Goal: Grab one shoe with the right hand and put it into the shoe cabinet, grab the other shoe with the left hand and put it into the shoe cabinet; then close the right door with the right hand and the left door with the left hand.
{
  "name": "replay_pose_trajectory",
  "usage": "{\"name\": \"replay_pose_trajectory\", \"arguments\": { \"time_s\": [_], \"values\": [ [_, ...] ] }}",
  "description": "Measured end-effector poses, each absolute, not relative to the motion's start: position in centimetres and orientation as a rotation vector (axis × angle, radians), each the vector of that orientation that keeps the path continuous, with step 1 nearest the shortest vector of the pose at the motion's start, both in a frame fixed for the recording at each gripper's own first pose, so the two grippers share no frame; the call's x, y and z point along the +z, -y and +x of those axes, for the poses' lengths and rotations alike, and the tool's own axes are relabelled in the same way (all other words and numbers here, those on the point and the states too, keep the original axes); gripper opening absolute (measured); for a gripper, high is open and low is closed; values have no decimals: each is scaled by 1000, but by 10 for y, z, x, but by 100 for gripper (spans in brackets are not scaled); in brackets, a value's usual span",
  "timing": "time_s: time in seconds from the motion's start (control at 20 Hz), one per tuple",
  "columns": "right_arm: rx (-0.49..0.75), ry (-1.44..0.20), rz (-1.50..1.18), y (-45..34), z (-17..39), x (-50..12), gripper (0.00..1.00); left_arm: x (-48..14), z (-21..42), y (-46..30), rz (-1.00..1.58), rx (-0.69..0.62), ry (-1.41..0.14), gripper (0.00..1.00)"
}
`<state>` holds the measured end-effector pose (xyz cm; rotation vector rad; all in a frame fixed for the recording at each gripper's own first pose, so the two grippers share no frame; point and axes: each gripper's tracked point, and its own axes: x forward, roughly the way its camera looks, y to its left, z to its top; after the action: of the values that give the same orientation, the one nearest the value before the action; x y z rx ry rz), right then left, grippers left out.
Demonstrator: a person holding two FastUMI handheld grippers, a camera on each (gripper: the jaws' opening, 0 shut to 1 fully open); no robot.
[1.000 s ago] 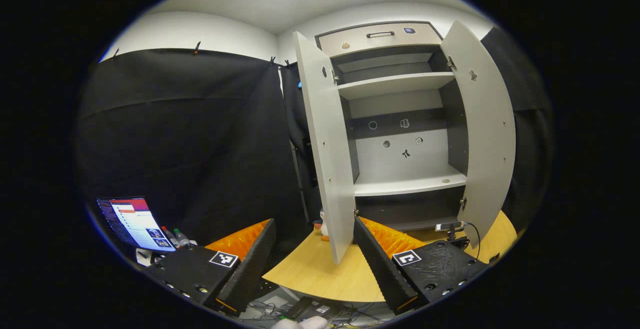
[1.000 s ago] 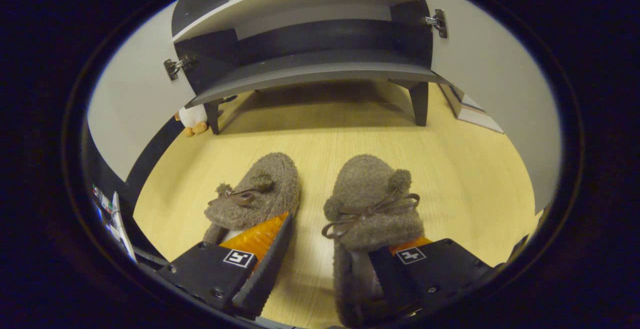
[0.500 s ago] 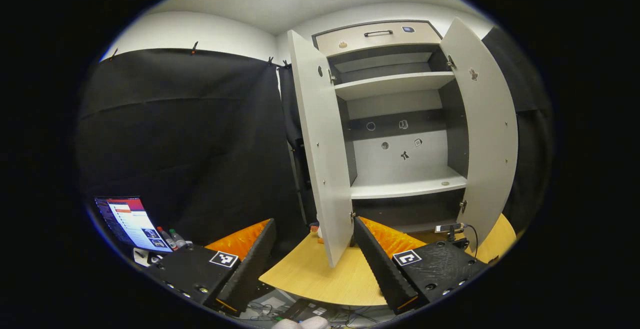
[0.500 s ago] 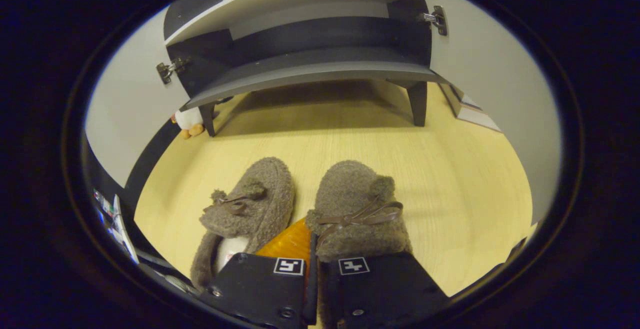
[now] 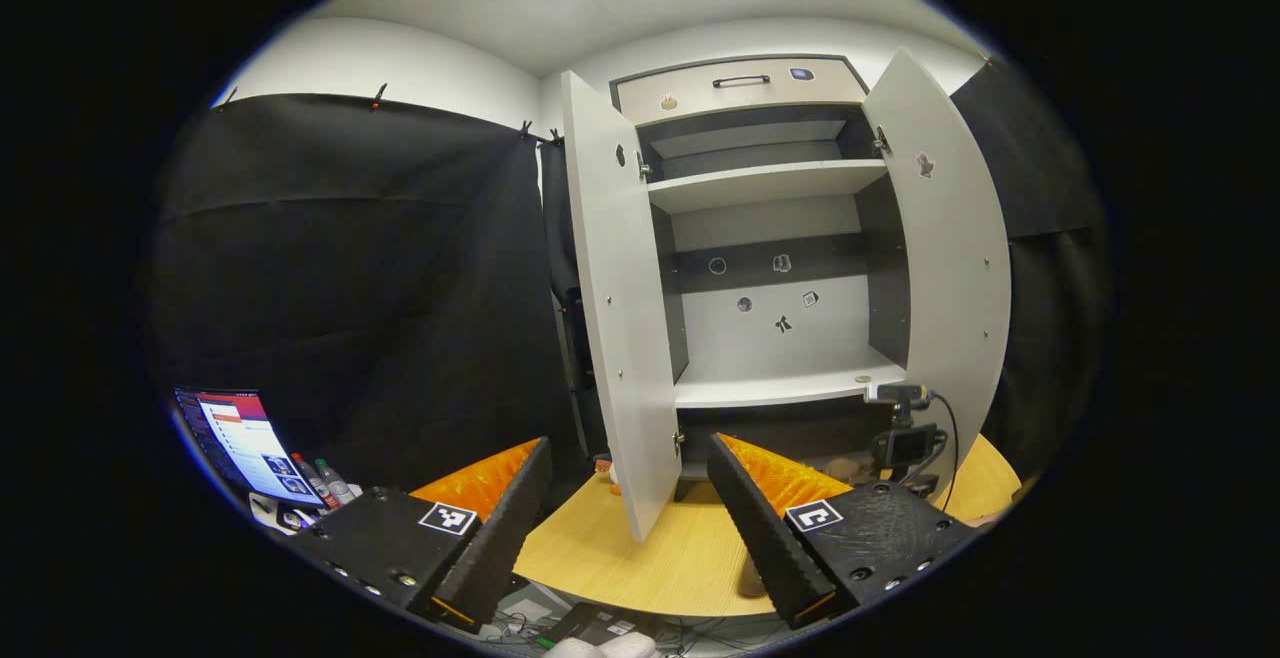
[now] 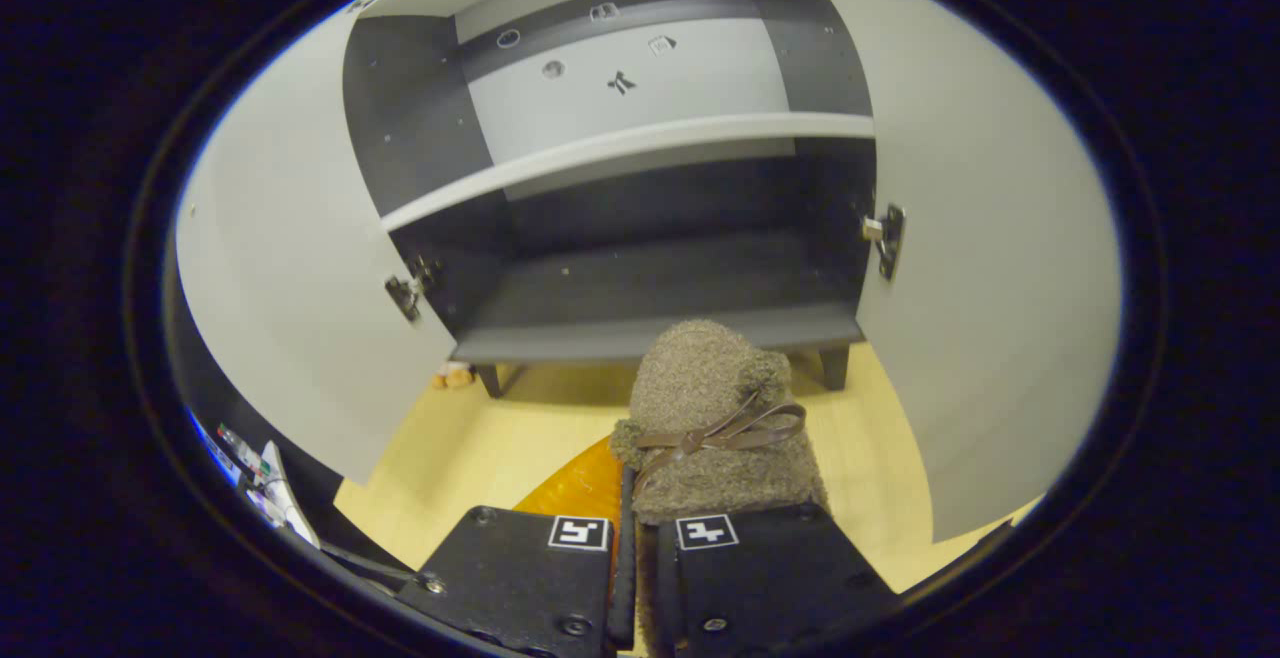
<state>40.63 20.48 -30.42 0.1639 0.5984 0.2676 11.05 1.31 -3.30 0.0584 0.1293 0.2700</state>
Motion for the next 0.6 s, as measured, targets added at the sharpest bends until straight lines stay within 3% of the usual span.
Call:
{"name": "replay_pose_trajectory", "arguments": {
  "time_s": [0.25, 0.6],
  "values": [
    [272, -451, 178, -216, 468, -210, 12, -35, 112, -7, 56, 258, -117, 96],
    [241, -365, 163, -233, 552, -116, 12, -36, 114, -13, 17, 287, -101, 96]
  ]
}}
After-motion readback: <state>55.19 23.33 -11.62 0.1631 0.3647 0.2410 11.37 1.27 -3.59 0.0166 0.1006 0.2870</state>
